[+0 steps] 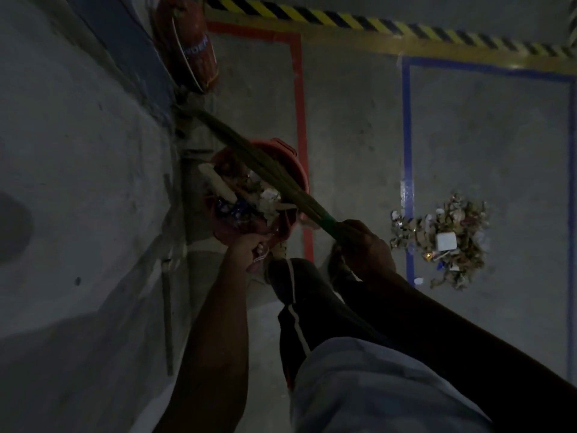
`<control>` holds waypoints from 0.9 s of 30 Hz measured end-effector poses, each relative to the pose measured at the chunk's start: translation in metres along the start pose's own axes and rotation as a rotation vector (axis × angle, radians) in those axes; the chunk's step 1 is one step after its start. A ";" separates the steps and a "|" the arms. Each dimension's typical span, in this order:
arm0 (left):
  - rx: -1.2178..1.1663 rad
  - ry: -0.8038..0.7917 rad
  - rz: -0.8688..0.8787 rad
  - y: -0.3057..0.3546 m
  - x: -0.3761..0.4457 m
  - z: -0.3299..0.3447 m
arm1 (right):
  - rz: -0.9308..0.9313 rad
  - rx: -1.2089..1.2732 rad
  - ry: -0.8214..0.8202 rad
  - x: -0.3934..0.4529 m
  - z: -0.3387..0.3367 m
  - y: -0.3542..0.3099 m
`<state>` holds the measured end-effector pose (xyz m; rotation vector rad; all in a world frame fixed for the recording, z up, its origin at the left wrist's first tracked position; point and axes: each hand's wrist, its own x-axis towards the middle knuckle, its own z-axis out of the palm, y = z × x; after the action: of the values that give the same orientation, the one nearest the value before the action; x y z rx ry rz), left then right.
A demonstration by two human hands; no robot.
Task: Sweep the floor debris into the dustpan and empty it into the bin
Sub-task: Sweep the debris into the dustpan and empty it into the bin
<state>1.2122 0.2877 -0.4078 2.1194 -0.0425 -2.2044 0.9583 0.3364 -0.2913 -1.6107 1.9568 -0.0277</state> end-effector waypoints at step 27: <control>-0.067 0.019 0.110 -0.151 -0.103 -0.008 | -0.028 0.127 0.154 -0.123 0.017 0.040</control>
<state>1.2180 0.4468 -0.3169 2.0510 -0.0804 -2.0944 0.9417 0.4635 -0.2680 -1.5938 2.0030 -0.2891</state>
